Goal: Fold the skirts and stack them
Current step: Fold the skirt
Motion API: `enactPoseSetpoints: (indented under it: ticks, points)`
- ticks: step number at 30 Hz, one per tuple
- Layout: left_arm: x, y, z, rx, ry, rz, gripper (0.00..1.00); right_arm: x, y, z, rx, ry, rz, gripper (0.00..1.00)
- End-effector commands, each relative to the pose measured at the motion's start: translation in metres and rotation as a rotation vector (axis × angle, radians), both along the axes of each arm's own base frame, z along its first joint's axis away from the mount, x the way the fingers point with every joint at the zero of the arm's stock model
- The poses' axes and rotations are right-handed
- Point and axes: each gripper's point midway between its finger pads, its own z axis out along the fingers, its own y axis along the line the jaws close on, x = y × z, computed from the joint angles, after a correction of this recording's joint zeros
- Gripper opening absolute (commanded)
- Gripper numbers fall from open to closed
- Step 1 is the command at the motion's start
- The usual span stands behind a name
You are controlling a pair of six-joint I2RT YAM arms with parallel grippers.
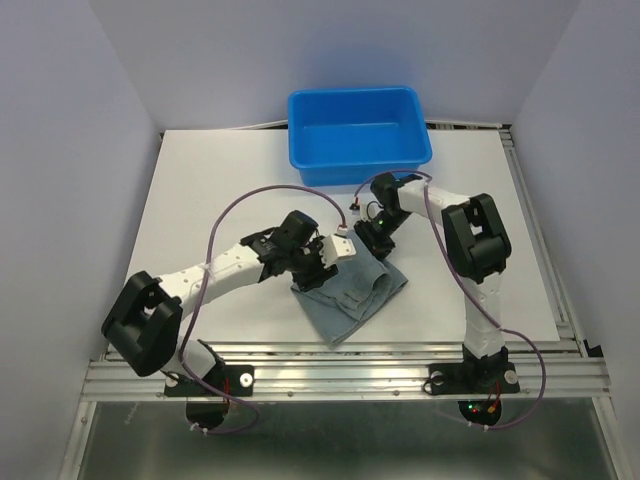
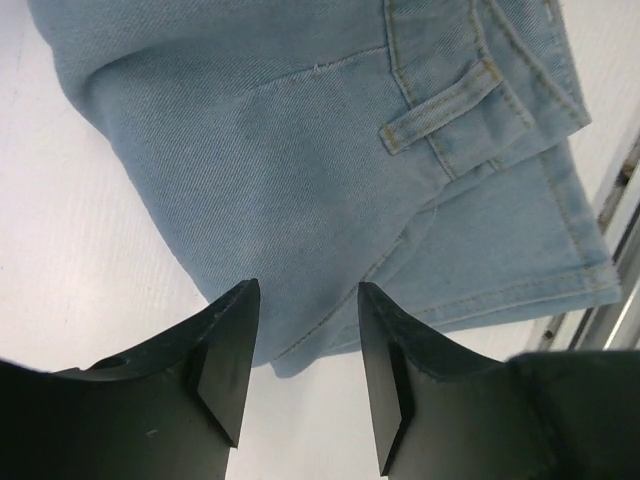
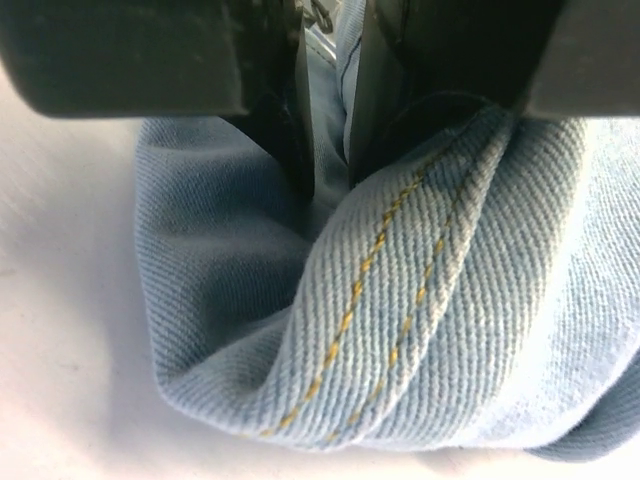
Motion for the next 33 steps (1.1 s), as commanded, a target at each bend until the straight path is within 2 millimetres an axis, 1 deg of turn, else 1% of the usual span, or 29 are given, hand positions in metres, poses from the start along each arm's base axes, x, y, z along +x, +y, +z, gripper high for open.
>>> enactPoseSetpoints:
  ticks: [1, 2, 3, 4, 5, 6, 7, 8, 9, 13, 14, 15, 16, 18, 19, 20, 21, 22, 23, 24, 26, 27, 29, 30, 31, 33]
  points:
    - [0.022, 0.003, -0.012, 0.094, -0.165, -0.081, 0.57, 0.012, -0.014, 0.0, -0.076, -0.071, 0.042, 0.29]
    - [0.022, 0.004, -0.019, 0.12, -0.167, -0.097, 0.55, 0.015, -0.013, 0.003, -0.076, -0.08, 0.041, 0.29]
    - [0.017, 0.007, -0.034, 0.158, -0.144, -0.119, 0.52, 0.022, -0.012, 0.008, -0.082, -0.105, 0.042, 0.3]
    - [0.014, 0.009, -0.041, 0.177, -0.134, -0.139, 0.49, 0.025, -0.013, 0.008, -0.092, -0.11, 0.046, 0.3]
    - [0.009, 0.014, -0.055, 0.211, -0.109, -0.158, 0.43, 0.027, -0.018, 0.008, -0.118, -0.121, 0.056, 0.3]
    - [0.004, 0.017, -0.062, 0.232, -0.085, -0.169, 0.41, 0.033, -0.017, 0.011, -0.123, -0.142, 0.058, 0.3]
    - [0.0, 0.02, -0.067, 0.241, -0.062, -0.179, 0.37, 0.037, -0.024, 0.011, -0.132, -0.15, 0.055, 0.3]
    - [-0.006, 0.025, -0.076, 0.263, -0.033, -0.184, 0.35, 0.036, -0.025, 0.012, -0.139, -0.149, 0.059, 0.3]
    - [-0.011, 0.027, -0.08, 0.269, -0.013, -0.192, 0.34, 0.041, -0.035, 0.013, -0.151, -0.155, 0.042, 0.3]
    - [-0.02, 0.035, -0.086, 0.282, 0.005, -0.209, 0.29, 0.047, -0.058, 0.017, -0.158, -0.16, 0.037, 0.3]
    - [-0.022, 0.036, -0.086, 0.284, 0.004, -0.213, 0.29, 0.045, -0.058, 0.021, -0.156, -0.16, 0.045, 0.3]
    - [-0.021, 0.036, -0.084, 0.281, -0.001, -0.21, 0.29, 0.049, -0.063, 0.024, -0.151, -0.167, 0.035, 0.3]
    - [-0.02, 0.036, -0.082, 0.277, -0.01, -0.211, 0.33, 0.051, -0.067, 0.027, -0.142, -0.174, 0.031, 0.3]
    - [-0.016, 0.031, -0.068, 0.247, -0.038, -0.208, 0.37, 0.058, -0.063, 0.042, -0.095, -0.204, 0.02, 0.33]
    - [-0.014, 0.028, -0.06, 0.23, -0.049, -0.201, 0.4, 0.06, -0.058, 0.049, -0.066, -0.216, 0.02, 0.34]
    - [-0.011, 0.026, -0.048, 0.202, -0.066, -0.188, 0.46, 0.064, -0.053, 0.057, -0.039, -0.225, 0.012, 0.37]
    - [-0.007, 0.021, -0.033, 0.171, -0.065, -0.176, 0.48, 0.072, -0.043, 0.072, 0.014, -0.256, 0.005, 0.38]
    - [-0.003, 0.018, -0.023, 0.144, -0.06, -0.155, 0.5, 0.077, -0.038, 0.079, 0.042, -0.263, -0.003, 0.4]
    - [0.0, 0.018, -0.015, 0.117, -0.035, -0.114, 0.52, 0.081, -0.032, 0.086, 0.069, -0.266, -0.023, 0.43]
    - [0.007, 0.02, -0.001, 0.078, -0.009, -0.078, 0.54, 0.088, -0.021, 0.098, 0.131, -0.278, -0.032, 0.51]
    - [0.017, 0.02, 0.015, 0.029, 0.034, -0.018, 0.59, 0.097, -0.01, 0.107, 0.184, -0.283, -0.062, 0.59]
    - [0.022, 0.03, 0.017, 0.009, 0.079, 0.026, 0.61, 0.099, -0.003, 0.113, 0.231, -0.281, -0.062, 0.61]
    - [0.029, 0.038, 0.019, -0.015, 0.127, 0.078, 0.68, 0.102, 0.004, 0.113, 0.267, -0.25, -0.09, 0.61]
    - [0.032, 0.042, 0.016, -0.018, 0.164, 0.1, 0.69, 0.106, 0.01, 0.114, 0.303, -0.256, -0.097, 0.61]
    - [0.034, 0.052, 0.013, -0.032, 0.216, 0.132, 0.69, 0.108, 0.013, 0.112, 0.316, -0.247, -0.107, 0.61]
    - [0.038, 0.058, 0.004, -0.036, 0.279, 0.167, 0.71, 0.11, 0.019, 0.104, 0.35, -0.207, -0.118, 0.6]
